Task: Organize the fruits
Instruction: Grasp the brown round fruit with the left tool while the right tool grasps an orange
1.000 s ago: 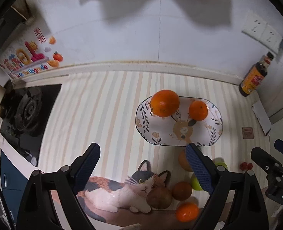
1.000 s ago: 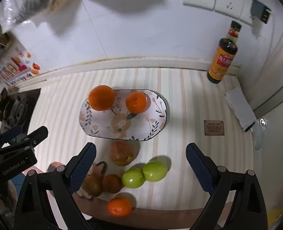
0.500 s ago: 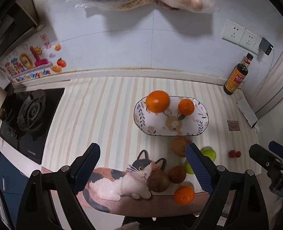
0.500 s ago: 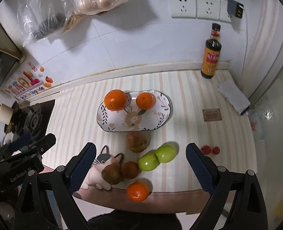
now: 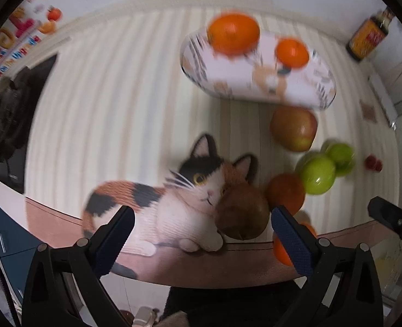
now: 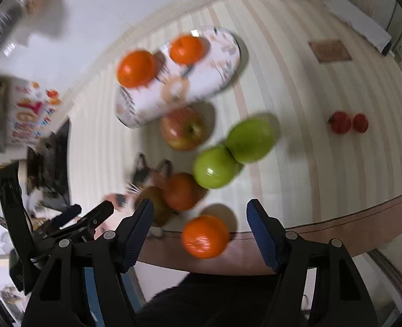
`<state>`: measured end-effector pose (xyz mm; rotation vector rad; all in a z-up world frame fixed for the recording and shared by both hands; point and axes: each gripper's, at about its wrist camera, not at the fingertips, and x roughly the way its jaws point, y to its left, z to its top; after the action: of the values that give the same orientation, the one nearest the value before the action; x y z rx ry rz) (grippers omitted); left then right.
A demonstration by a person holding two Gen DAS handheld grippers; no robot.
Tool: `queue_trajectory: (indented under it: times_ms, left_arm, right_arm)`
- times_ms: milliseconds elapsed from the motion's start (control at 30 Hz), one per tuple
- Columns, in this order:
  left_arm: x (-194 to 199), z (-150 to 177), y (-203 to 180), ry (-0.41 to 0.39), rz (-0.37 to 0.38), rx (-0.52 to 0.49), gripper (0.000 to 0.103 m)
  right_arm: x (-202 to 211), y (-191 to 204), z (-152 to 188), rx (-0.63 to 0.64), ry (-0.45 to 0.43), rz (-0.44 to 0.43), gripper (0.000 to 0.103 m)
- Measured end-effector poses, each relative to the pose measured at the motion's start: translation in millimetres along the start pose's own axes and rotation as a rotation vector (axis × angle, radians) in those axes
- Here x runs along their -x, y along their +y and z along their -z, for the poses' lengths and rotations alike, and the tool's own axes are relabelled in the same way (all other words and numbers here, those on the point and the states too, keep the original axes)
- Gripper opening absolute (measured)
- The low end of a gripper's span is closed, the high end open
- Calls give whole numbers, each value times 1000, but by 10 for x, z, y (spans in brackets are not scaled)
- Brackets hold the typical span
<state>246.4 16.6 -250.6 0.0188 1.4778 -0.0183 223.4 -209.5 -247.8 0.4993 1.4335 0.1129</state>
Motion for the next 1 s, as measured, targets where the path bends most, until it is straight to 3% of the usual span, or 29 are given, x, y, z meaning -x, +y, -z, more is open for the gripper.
queue_trajectory:
  times_ms: [233, 300, 367, 433, 567, 667, 767, 867, 1000]
  left_arm:
    - [-481, 34, -222, 92, 47, -64, 101]
    - [-541, 34, -232, 93, 81, -65, 92]
    - [-542, 42, -186, 92, 154, -19, 73]
    - [-486, 43, -180, 78, 193, -5, 63]
    - [-446, 75, -211, 72, 163, -31, 63]
    - [-404, 121, -150, 64, 96, -54, 63]
    - [-416, 104, 53, 64, 77, -35, 63]
    - [-420, 85, 137, 72, 104, -19, 63]
    - [-419, -37, 154, 61, 95, -23, 64]
  right_arm:
    - [-608, -194, 116, -16, 131, 14, 73]
    - [-707, -226, 145, -28, 156, -2, 73]
    - [-787, -234, 179, -25, 180, -25, 73]
    - [-850, -217, 206, -19, 206, -47, 73]
    - [-1013, -149, 257, -2, 259, -85, 73]
    - [-1143, -81, 301, 21, 297, -88, 74]
    - [-1260, -5, 336, 60, 312, -58, 73]
    - [-1347, 120, 361, 116, 311, -7, 68]
    - [-1294, 255, 385, 199, 264, 111, 68]
